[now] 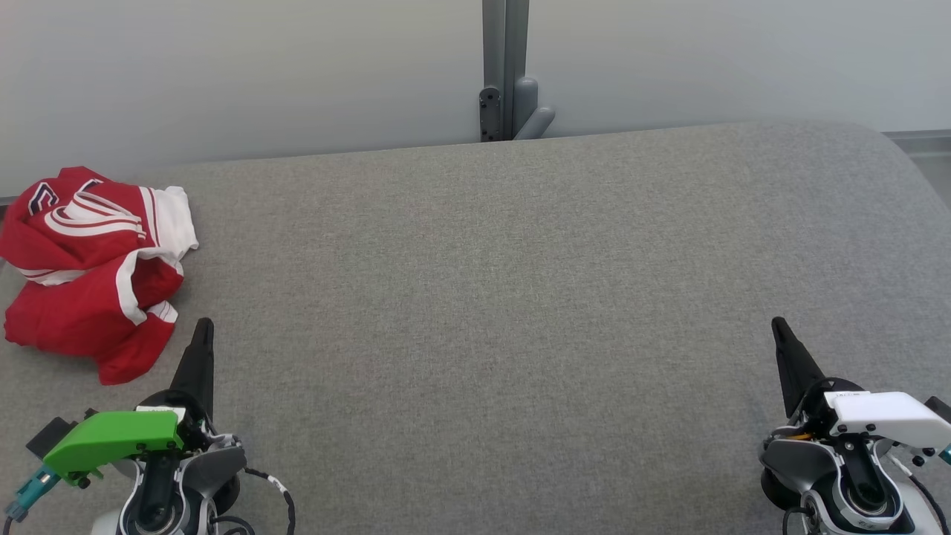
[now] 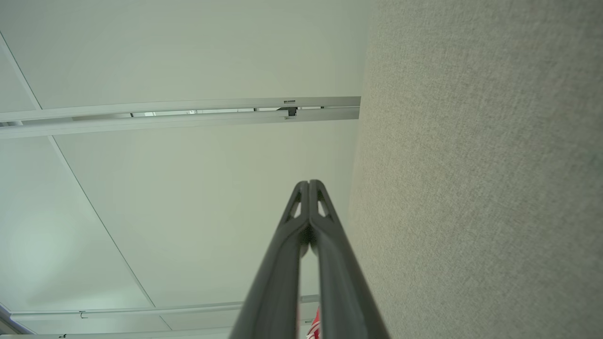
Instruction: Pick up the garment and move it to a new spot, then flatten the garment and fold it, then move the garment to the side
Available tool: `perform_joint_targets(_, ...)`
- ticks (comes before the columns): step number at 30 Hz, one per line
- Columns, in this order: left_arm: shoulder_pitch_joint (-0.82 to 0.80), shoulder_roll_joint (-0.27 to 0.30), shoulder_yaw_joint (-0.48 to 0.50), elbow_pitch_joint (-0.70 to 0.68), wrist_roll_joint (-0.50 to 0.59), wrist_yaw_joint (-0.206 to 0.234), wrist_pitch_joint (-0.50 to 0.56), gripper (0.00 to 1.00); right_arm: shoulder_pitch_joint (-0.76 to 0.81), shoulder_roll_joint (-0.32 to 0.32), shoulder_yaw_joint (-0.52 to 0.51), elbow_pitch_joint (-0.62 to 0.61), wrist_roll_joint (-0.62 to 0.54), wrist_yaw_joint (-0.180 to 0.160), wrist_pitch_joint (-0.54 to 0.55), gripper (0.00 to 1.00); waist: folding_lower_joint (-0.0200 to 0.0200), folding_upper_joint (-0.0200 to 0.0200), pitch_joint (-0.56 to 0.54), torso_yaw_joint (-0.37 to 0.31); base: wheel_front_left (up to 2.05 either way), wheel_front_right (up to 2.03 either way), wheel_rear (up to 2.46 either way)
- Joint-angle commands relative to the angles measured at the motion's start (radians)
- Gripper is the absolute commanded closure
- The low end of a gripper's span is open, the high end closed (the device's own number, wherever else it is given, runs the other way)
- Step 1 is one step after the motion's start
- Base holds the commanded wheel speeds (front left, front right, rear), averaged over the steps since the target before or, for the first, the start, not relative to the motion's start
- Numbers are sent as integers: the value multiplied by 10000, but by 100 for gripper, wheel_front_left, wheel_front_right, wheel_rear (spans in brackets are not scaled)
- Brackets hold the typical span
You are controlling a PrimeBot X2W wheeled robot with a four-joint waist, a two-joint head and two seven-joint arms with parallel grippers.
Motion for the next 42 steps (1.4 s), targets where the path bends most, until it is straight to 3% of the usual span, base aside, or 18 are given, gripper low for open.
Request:
perform_joint_targets(1,-139,29,16,6,-30,-52,13,100,-89,-16,-31,29,-51,4,33,100,0,65,0,0,0,0,0)
perform_joint_targets(11,-139,30,16,6,-30,-52,13,100,-89,-13,-36,29,-51,4,40,100,0,65,0,0,0,0,0)
perform_joint_targets(12,1,0,-1,-1,1,0,-2,0,0,4,-5,0,-14,0,-2,0,0,0,0,0,0,0,0)
perform_joint_targets(13,32,-8,-8,42,2,4,-10,100,26,14,3,40,-16,0,-9,100,0,0,0,0,0,0,0)
perform_joint_targets(14,104,-25,-22,121,3,8,-16,100,85,41,17,114,-17,-2,-13,100,0,0,0,0,0,0,0)
perform_joint_targets(15,209,-44,-29,206,4,15,-18,0,173,75,29,205,-17,-2,-14,0,0,0,0,-1,0,0,0)
perform_joint_targets(28,732,-57,-367,-217,497,12,-677,0,429,138,227,118,-515,-1,-500,0,0,6,13,-7,0,0,0)
perform_joint_targets(35,833,-48,-386,-541,1262,121,-982,0,466,147,104,-175,-1383,-1,-724,0,0,9,22,-10,0,0,0)
perform_joint_targets(42,931,-38,-564,-1133,2708,402,-1312,0,504,157,76,-707,-2777,0,-968,0,0,13,38,-19,0,0,0)
